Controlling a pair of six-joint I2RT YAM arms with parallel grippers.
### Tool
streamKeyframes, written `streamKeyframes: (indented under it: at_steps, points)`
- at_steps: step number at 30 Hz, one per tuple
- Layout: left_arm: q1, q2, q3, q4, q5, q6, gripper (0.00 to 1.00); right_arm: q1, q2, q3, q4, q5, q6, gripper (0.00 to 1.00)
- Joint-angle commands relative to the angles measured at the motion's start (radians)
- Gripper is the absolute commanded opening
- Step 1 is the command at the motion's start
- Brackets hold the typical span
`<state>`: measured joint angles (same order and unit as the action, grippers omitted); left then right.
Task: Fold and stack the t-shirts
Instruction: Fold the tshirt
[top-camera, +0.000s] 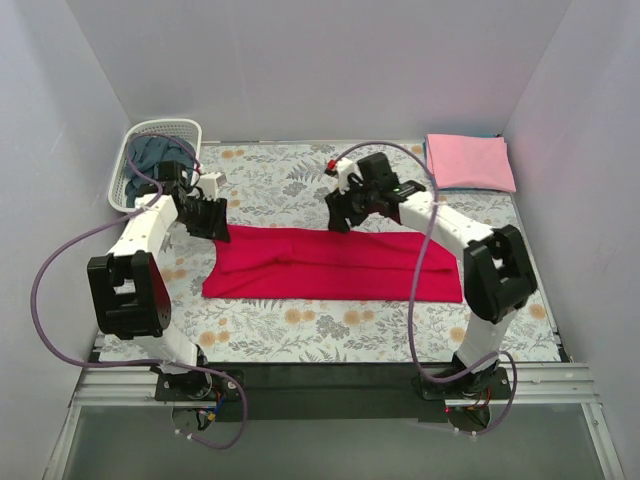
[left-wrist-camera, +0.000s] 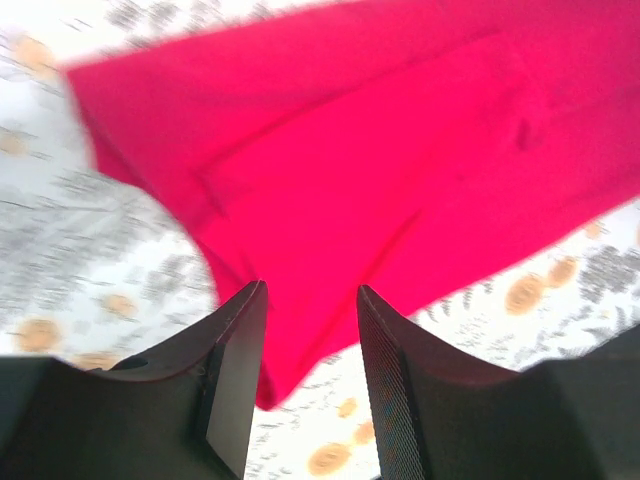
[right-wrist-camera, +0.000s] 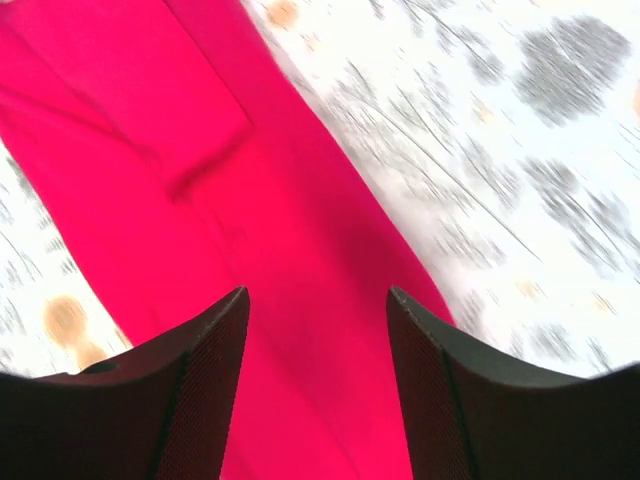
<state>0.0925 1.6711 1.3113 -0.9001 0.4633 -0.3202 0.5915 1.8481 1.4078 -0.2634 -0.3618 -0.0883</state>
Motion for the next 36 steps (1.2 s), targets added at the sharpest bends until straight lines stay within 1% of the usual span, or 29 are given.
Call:
streamKeyframes:
  at_steps: [1, 2, 3, 4, 5, 6, 7, 8, 9, 11, 12, 15, 17, 19, 21, 22, 23, 25, 26, 27, 28, 29, 31, 32, 33, 34, 35, 36]
  points:
    - [-0.063, -0.068, -0.092, 0.035, 0.000, -0.131, 0.40, -0.094, -0.114, -0.084, -0.275, 0.078, -0.220, 0.63]
    - [-0.079, -0.070, -0.119, 0.046, -0.005, -0.143, 0.41, -0.123, -0.127, -0.096, -0.307, 0.077, -0.273, 0.63]
    - [-0.080, -0.073, -0.127, 0.056, -0.008, -0.181, 0.44, -0.180, -0.142, -0.104, -0.339, 0.073, -0.298, 0.63]
    - [-0.079, -0.074, -0.138, 0.070, -0.008, -0.200, 0.44, -0.203, -0.145, -0.110, -0.396, 0.080, -0.327, 0.63]
    - [-0.079, -0.076, -0.147, 0.095, -0.017, -0.221, 0.44, -0.222, -0.145, -0.116, -0.416, 0.110, -0.347, 0.61]
    - [-0.126, -0.074, -0.149, 0.105, -0.031, -0.236, 0.44, -0.249, -0.142, -0.122, -0.433, 0.127, -0.384, 0.55]
    - [-0.143, -0.068, -0.150, 0.116, -0.050, -0.267, 0.43, -0.255, -0.141, -0.127, -0.459, 0.147, -0.398, 0.51]
    - [-0.170, -0.051, -0.155, 0.133, -0.092, -0.282, 0.35, -0.260, -0.132, -0.148, -0.468, 0.193, -0.410, 0.44]
    - [-0.183, -0.038, -0.155, 0.138, -0.101, -0.292, 0.34, -0.262, -0.127, -0.159, -0.473, 0.210, -0.436, 0.39]
    - [-0.214, 0.019, -0.156, 0.147, -0.158, -0.316, 0.30, -0.266, -0.110, -0.179, -0.484, 0.257, -0.447, 0.32]
    - [-0.230, 0.039, -0.149, 0.147, -0.205, -0.324, 0.24, -0.275, -0.093, -0.202, -0.484, 0.270, -0.453, 0.27]
    - [-0.238, 0.101, -0.132, 0.171, -0.277, -0.342, 0.15, -0.288, -0.060, -0.252, -0.482, 0.308, -0.478, 0.20]
    - [-0.238, 0.145, -0.116, 0.193, -0.308, -0.350, 0.13, -0.291, -0.047, -0.291, -0.482, 0.334, -0.488, 0.16]
    - [-0.238, 0.205, -0.084, 0.205, -0.339, -0.347, 0.11, -0.291, -0.040, -0.348, -0.485, 0.340, -0.493, 0.14]
    - [-0.232, 0.257, -0.058, 0.231, -0.363, -0.339, 0.10, -0.289, -0.038, -0.371, -0.506, 0.330, -0.498, 0.14]
    - [-0.229, 0.318, -0.014, 0.236, -0.376, -0.333, 0.09, -0.289, -0.039, -0.374, -0.525, 0.311, -0.502, 0.15]
    - [-0.220, 0.352, 0.012, 0.230, -0.376, -0.327, 0.08, -0.289, -0.058, -0.368, -0.543, 0.250, -0.513, 0.16]
    - [-0.211, 0.433, 0.072, 0.227, -0.373, -0.310, 0.06, -0.292, -0.101, -0.313, -0.598, 0.160, -0.527, 0.24]
    - [-0.206, 0.456, 0.132, 0.224, -0.370, -0.303, 0.06, -0.297, -0.146, -0.282, -0.612, 0.082, -0.531, 0.36]
    - [-0.203, 0.478, 0.172, 0.218, -0.368, -0.284, 0.06, -0.317, -0.162, -0.252, -0.620, 0.055, -0.524, 0.41]
    - [-0.203, 0.519, 0.210, 0.207, -0.367, -0.277, 0.06, -0.332, -0.171, -0.218, -0.626, 0.031, -0.516, 0.44]
    - [-0.203, 0.536, 0.291, 0.190, -0.358, -0.272, 0.06, -0.352, -0.162, -0.131, -0.634, 0.003, -0.507, 0.45]
    - [-0.203, 0.574, 0.357, 0.178, -0.351, -0.240, 0.07, -0.424, -0.136, -0.045, -0.678, -0.023, -0.513, 0.46]
    - [-0.203, 0.584, 0.393, 0.172, -0.350, -0.234, 0.10, -0.449, -0.109, 0.008, -0.683, -0.014, -0.518, 0.45]
    - [-0.203, 0.593, 0.457, 0.161, -0.336, -0.226, 0.12, -0.497, -0.093, 0.031, -0.697, -0.012, -0.528, 0.43]
    - [-0.203, 0.596, 0.491, 0.144, -0.321, -0.214, 0.15, -0.521, -0.078, 0.046, -0.704, -0.009, -0.560, 0.43]
    - [-0.203, 0.589, 0.508, 0.126, -0.302, -0.206, 0.22, -0.544, -0.054, 0.063, -0.709, 0.000, -0.576, 0.41]
    - [-0.203, 0.575, 0.511, 0.125, -0.261, -0.203, 0.26, -0.577, -0.043, 0.066, -0.718, 0.007, -0.593, 0.40]
